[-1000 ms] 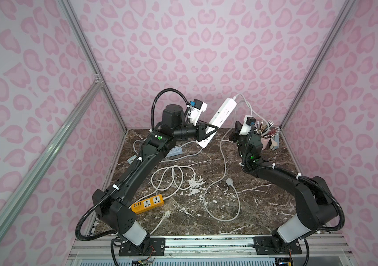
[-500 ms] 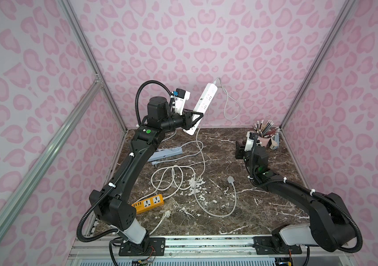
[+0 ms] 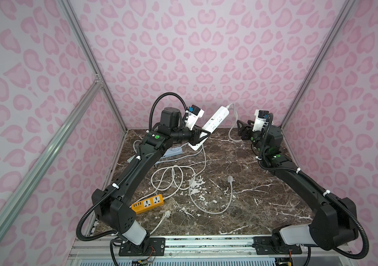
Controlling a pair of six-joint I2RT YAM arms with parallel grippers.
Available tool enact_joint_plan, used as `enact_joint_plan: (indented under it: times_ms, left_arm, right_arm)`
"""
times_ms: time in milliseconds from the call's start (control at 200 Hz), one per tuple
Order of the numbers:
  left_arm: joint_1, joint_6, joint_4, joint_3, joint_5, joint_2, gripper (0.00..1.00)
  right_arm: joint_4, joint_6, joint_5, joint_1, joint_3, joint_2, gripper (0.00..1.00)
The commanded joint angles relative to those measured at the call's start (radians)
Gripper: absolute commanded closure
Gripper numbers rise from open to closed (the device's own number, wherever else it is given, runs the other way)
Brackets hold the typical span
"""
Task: Wrap the cord around the power strip
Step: Adjust the power cord.
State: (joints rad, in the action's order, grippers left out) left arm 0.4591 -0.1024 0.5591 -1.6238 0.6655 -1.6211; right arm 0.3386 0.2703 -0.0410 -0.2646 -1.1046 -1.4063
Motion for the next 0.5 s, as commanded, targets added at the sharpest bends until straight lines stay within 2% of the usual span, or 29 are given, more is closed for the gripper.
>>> enact_joint_plan:
  times_ms: [0, 230, 310, 345, 410, 495]
  left_arm:
    - [0.007, 0.035, -0.064, 0.005, 0.023, 0.016, 0.97]
    - [0.011, 0.040, -0.063, 0.024, 0.018, 0.012, 0.97]
    - [0.021, 0.037, -0.072, 0.026, 0.023, 0.011, 0.97]
    - [0.024, 0.035, -0.078, 0.026, 0.018, 0.010, 0.97]
    - [0.024, 0.025, -0.084, 0.026, -0.002, 0.007, 0.97]
    - [0.024, 0.017, -0.084, 0.021, -0.044, 0.000, 0.97]
  right_arm:
    - [-0.035, 0.037, -0.050, 0.003, -0.022, -0.027, 0.42]
    - [-0.057, 0.085, -0.082, 0.001, -0.037, -0.027, 0.58]
    - [-0.098, 0.129, -0.087, 0.002, -0.065, -0.057, 0.60]
    - [-0.114, 0.156, -0.081, 0.003, -0.069, -0.062, 0.57]
    - [-0.135, 0.219, -0.048, 0.004, -0.059, -0.056, 0.42]
    - [-0.144, 0.247, 0.020, -0.013, -0.024, -0.010, 0.38]
